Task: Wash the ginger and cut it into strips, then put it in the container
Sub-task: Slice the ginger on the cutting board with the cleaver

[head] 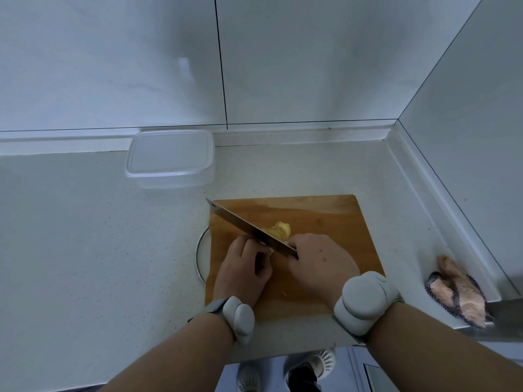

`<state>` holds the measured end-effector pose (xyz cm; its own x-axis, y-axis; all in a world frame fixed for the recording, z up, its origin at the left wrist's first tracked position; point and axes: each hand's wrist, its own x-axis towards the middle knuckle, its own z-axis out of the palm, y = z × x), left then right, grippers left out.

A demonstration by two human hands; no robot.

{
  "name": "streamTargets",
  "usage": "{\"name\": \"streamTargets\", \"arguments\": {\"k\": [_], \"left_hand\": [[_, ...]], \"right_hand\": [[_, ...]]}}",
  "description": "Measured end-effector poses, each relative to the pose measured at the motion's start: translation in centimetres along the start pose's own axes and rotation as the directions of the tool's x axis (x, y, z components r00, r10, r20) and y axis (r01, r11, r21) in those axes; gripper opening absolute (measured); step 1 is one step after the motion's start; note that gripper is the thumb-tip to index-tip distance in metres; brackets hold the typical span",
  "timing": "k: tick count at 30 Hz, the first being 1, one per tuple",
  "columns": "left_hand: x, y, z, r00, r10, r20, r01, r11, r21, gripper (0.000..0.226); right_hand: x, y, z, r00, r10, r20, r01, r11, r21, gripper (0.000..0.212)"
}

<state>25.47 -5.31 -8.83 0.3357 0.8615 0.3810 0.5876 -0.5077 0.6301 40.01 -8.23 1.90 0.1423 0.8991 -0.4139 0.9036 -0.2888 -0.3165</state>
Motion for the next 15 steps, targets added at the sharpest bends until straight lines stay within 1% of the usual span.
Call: {"name": "streamTargets", "arguments": {"k": [5,15], "left_hand": [[0.1,0.11,-0.1,1.0,0.004,0.004,-0.004,1.0,-0.022,0.014],[0.15,0.22,-0.18,1.0,0.003,-0.008,-0.003,1.0,-0.019,0.024]], "right_hand": [[0.0,-0.04,-0.14,1.0,0.015,0.021,-0.015,1.0,0.015,0.02],[0.81,-0.35,0.16,0.999,0.037,0.035,-0.035,0.998,-0.05,0.019]]}}
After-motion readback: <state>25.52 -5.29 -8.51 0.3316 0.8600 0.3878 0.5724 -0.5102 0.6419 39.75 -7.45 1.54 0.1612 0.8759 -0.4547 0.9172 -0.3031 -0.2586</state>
